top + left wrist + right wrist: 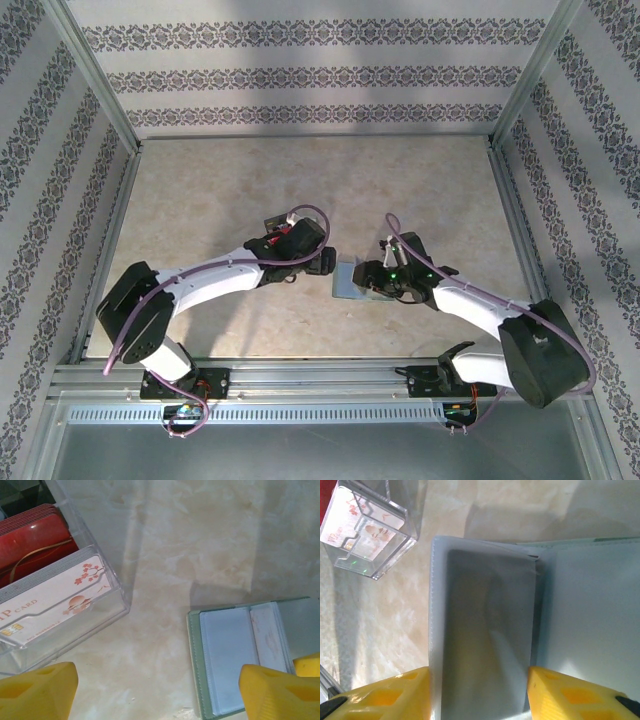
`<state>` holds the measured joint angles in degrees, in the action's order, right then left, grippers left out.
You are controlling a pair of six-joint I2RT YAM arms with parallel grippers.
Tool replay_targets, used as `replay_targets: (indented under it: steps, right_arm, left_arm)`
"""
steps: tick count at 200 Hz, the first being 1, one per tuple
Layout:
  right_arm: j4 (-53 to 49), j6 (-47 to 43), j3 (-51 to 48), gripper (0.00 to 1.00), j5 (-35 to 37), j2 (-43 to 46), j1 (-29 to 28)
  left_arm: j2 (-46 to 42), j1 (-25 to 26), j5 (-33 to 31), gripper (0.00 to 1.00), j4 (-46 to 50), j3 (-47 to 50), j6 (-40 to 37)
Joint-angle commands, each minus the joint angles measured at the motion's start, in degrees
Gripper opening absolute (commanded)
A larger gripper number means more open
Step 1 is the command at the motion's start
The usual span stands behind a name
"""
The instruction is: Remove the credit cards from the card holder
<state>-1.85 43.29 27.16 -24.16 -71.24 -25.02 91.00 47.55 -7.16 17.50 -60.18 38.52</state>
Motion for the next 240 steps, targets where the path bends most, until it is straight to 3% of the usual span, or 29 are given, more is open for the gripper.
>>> replay_targets:
  steps: [1,112,208,240]
  right_arm:
    - [0.79,-1.12,-1.69,0.51,-1.54,2.25,1.77]
    - [0.97,-1.72,-3.69,0.56,-4.05,4.79,5.31]
    - [4.43,-0.13,-4.13,0.48,-5.96,5.08,6.63]
    - [1.08,-1.89,-3.25,0.44,-3.85,4.02,6.17]
  left_arm:
    - [1.17,1.14,-0.97,0.84,-0.12,-2.26,-1.25]
    - [6.13,2.31,0.80,0.85,-0.05,-6.75,-3.19]
    - [10.50,2.46,3.91,0.84,-1.63,-7.83,-2.66]
    - [11.73,2.46,5.31,0.73,-1.76,-8.30,-1.61]
